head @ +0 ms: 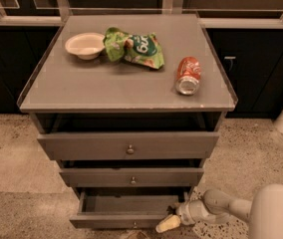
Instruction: Open bottom drawer
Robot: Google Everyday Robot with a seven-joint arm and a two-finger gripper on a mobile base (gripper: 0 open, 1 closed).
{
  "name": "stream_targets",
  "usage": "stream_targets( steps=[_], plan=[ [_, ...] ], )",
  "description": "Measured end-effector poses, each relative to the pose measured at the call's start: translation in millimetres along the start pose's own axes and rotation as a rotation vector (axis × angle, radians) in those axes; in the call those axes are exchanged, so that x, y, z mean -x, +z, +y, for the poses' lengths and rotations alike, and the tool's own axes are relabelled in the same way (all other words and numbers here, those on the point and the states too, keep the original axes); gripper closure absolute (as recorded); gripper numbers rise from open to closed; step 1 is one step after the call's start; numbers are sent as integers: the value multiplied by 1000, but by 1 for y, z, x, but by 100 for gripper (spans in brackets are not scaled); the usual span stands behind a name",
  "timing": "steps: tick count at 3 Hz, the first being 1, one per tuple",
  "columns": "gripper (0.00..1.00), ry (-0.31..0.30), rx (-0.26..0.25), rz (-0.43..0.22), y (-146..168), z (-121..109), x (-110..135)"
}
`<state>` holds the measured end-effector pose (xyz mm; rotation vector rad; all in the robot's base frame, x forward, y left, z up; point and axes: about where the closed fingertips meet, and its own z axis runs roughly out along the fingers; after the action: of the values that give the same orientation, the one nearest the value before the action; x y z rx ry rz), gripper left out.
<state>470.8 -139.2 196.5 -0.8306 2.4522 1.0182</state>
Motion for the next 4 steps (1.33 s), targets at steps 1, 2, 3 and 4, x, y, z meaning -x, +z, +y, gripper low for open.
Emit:
stream_targets(
  steps=[1,2,3,4],
  plan=[
    [0,0,0,0,0,0,0],
    [0,58,24,10,-13,7,-20],
    [0,110,46,6,-27,17,-38],
    [0,111,46,5,-28,17,-38]
  ],
)
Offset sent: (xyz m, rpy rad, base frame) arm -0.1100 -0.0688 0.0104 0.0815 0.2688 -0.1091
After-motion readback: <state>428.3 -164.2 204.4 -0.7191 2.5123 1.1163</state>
